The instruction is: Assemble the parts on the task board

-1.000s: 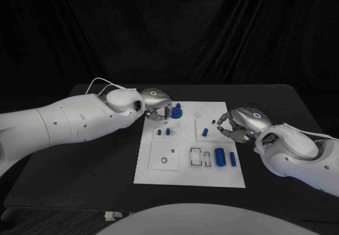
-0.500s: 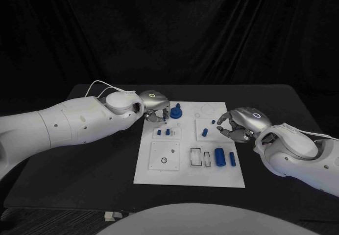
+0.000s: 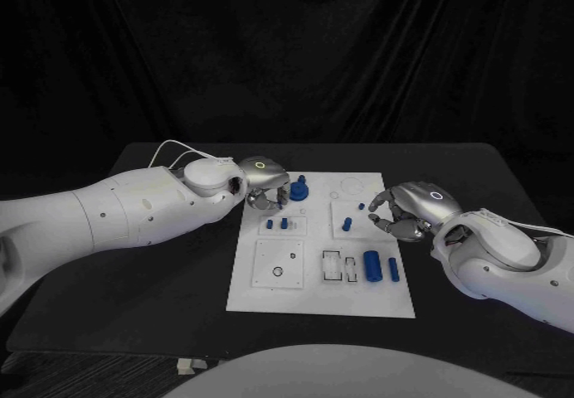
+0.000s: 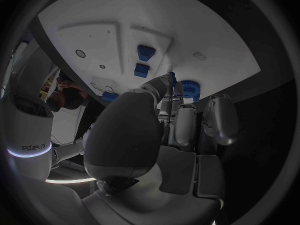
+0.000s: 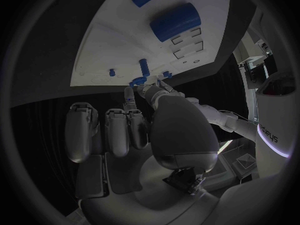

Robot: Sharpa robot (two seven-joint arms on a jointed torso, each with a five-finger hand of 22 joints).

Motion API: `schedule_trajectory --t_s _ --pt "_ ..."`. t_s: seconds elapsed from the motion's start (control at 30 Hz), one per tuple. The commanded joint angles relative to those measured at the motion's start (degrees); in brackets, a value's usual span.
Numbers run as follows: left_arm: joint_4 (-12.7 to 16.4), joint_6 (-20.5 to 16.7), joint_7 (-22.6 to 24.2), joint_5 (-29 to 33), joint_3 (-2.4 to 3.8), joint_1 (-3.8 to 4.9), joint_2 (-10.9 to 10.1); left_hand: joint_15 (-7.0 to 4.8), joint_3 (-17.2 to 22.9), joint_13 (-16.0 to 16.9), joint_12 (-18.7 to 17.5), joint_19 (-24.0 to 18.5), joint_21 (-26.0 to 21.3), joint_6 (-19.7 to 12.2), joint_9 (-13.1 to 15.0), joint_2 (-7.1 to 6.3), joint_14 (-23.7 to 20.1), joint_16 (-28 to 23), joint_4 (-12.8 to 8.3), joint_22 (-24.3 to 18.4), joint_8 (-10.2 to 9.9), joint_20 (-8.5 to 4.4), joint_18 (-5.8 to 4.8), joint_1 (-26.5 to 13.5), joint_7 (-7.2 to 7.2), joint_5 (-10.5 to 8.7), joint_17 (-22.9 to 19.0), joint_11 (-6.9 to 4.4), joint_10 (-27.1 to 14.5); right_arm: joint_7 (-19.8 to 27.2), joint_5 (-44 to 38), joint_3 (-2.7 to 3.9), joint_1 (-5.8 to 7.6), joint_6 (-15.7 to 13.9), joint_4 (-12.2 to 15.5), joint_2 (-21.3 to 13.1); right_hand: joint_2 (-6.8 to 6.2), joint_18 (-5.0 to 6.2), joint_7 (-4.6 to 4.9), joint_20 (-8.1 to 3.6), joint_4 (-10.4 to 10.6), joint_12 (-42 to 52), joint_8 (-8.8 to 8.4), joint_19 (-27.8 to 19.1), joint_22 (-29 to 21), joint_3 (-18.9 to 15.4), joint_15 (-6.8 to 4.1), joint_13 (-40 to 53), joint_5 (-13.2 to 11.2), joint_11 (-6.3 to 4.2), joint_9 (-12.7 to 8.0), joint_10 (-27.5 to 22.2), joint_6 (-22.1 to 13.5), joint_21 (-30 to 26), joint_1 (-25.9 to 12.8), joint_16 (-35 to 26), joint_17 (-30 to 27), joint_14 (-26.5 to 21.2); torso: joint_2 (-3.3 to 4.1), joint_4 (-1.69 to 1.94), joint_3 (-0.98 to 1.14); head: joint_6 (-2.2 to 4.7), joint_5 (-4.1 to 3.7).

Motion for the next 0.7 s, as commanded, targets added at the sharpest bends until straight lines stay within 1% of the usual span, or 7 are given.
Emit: schedule_trajectory --t_s 0.03,0.3,0.7 --pt "-0.2 0.2 0.1 -0.1 0.05 -0.33 0.4 -0.11 0.3 0.1 0.0 0.1 -0.2 -0.3 -0.1 -0.15 -0.4 -0.2 0.0 9.4 -0.3 -0.14 0.7 -0.6 -0.21 -0.17 -0.1 0.14 0.4 -0.3 -0.1 0.02 -0.11 -0.1 0.0 -0.2 0.1 0.22 -0.07 -0.38 0.1 -0.3 -0.33 1.8 11.8 0.3 -0.06 7.9 0.3 -0.22 -0.1 2.8 0.3 -0.2 0.6 -0.3 0.4 3.3 -0.02 -0.02 0.0 0.01 0.0" --pt "-0.6 0.4 0.3 -0.1 0.05 -0.81 0.9 -0.11 0.3 0.1 0.0 0.0 -0.5 -0.3 -0.1 -0.17 -0.5 -0.3 0.0 9.4 -0.4 -0.14 0.74 -0.6 -0.21 -0.13 -0.2 0.14 0.6 -0.4 0.2 0.02 -0.11 0.0 0.1 -0.6 0.1 0.22 -0.07 -0.38 0.1 -0.3 -0.32 1.8 11.8 0.3 -0.05 7.9 0.2 -0.21 -0.1 2.8 0.4 -0.2 0.6 -0.3 0.5 3.4 0.02 -0.02 0.01 0.01 -0.13" --pt "-0.7 0.9 0.2 -0.1 0.05 -1.02 1.2 -0.12 0.3 0.1 -0.1 -0.1 -0.6 -0.4 -0.2 -0.23 -0.6 -0.4 -0.1 9.3 -0.5 -0.14 0.77 -0.5 -0.25 -0.12 -0.5 0.12 0.7 -0.5 0.6 0.02 -0.12 0.2 -0.1 -0.4 0.11 0.22 -0.06 -0.36 0.0 -0.3 -0.3 1.8 11.8 0.3 -0.04 7.9 0.2 -0.2 0.0 2.8 0.5 -0.2 0.7 -0.3 0.5 3.3 -0.01 -0.02 0.01 0.01 -0.12"
